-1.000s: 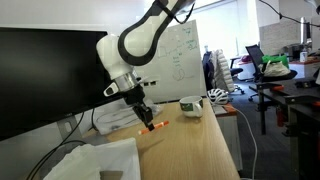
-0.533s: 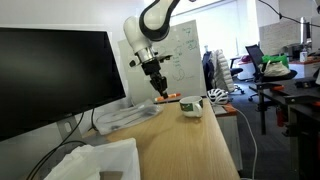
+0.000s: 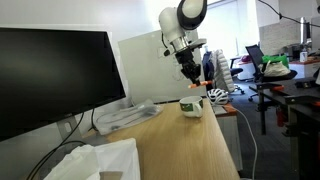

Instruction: Put the marker in the mug

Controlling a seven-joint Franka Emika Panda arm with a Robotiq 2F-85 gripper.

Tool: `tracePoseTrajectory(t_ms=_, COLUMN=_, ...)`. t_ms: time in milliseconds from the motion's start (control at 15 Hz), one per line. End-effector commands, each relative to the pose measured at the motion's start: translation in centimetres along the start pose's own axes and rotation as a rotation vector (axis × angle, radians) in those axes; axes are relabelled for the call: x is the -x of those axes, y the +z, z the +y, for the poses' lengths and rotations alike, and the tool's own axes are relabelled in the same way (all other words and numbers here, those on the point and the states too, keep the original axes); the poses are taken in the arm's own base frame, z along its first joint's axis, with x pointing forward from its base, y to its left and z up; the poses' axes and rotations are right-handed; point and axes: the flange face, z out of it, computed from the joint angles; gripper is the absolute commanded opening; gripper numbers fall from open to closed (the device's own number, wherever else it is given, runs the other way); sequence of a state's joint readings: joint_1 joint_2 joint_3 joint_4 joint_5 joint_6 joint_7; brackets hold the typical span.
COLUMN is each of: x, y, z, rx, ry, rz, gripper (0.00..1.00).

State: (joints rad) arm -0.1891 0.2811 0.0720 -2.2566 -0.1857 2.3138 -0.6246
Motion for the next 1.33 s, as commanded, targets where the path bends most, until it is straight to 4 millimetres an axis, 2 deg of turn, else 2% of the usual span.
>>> tracePoseTrajectory(t_ms=0, x=3.8, y=1.2, z=-1.5, rx=0.067, ry=0.072, rz=-0.046, gripper=0.04)
tracePoseTrajectory(t_ms=133, x=4.9, y=1.3, z=-1.0, rx=0.104, ry=0.129, rz=-0.072, gripper=0.04)
tracePoseTrajectory(t_ms=267, x=4.8, y=1.0, z=-0.1, rx=0.146, ry=0.158, rz=-0.096, gripper=0.04)
tracePoseTrajectory(t_ms=400, x=3.7, y=0.9, z=0.6, rx=0.174, ry=0.156, rz=-0.141, gripper=0.04)
tracePoseTrajectory(t_ms=600, x=0.9, y=1.2, z=1.3, rx=0.173, ry=0.138, rz=-0.213, gripper=0.04)
tracePoseTrajectory(t_ms=867, x=-2.3, y=2.4, z=2.6, rx=0.156, ry=0.117, rz=-0.365, gripper=0.04)
tracePoseTrajectory(t_ms=1267, x=-5.0, y=4.9, z=4.4, rx=0.167, ry=0.113, rz=-0.499, gripper=0.04)
